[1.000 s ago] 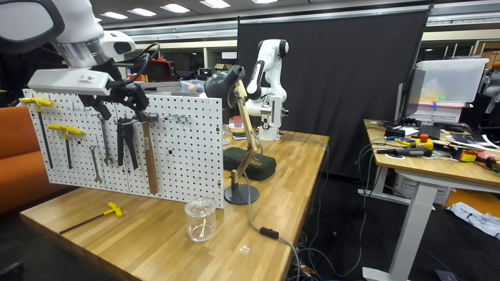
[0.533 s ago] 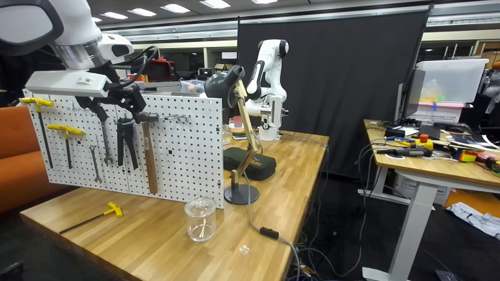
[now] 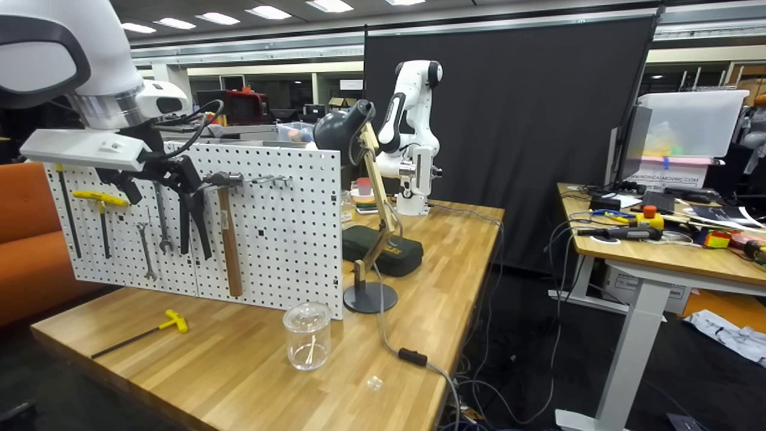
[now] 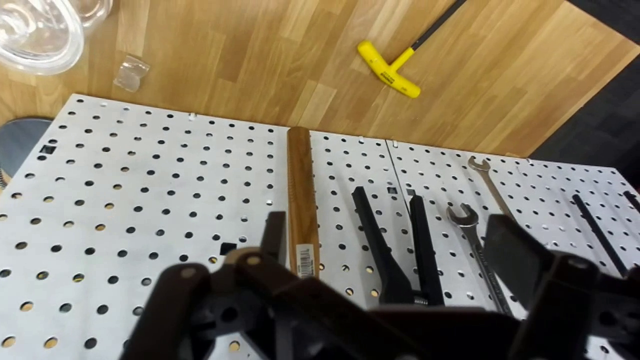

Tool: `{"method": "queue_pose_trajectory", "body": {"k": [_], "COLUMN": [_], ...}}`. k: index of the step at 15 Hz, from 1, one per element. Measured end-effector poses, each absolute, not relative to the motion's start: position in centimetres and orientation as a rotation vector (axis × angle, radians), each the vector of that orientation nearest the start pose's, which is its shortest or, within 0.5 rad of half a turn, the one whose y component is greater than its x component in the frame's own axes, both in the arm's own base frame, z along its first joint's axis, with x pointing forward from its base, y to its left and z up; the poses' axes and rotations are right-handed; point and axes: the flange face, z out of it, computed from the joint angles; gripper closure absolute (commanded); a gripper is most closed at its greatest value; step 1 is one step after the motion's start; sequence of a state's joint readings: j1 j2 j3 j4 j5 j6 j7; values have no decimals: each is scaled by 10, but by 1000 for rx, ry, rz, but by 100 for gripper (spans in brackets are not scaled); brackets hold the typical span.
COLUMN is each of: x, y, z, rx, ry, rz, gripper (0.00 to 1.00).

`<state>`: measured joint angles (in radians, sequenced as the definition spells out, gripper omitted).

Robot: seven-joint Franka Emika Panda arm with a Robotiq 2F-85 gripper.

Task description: Remove the wrench from the peg board

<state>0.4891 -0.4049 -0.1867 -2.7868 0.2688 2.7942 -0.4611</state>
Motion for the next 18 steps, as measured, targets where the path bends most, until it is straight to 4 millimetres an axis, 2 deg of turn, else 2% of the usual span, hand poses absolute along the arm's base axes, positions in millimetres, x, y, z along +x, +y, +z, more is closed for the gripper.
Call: {"method": "queue_pose_trajectory", "body": {"k": [7, 13, 15, 18], "x": [364, 364, 362, 352], "y": [164, 165, 171, 206], "z": [352, 352, 352, 349], "rx": [-2730, -2727, -2722, -2706], "ry": [-773, -771, -792, -847], "rz": [-527, -526, -526, -510], "gripper": [0, 0, 0, 0]}}
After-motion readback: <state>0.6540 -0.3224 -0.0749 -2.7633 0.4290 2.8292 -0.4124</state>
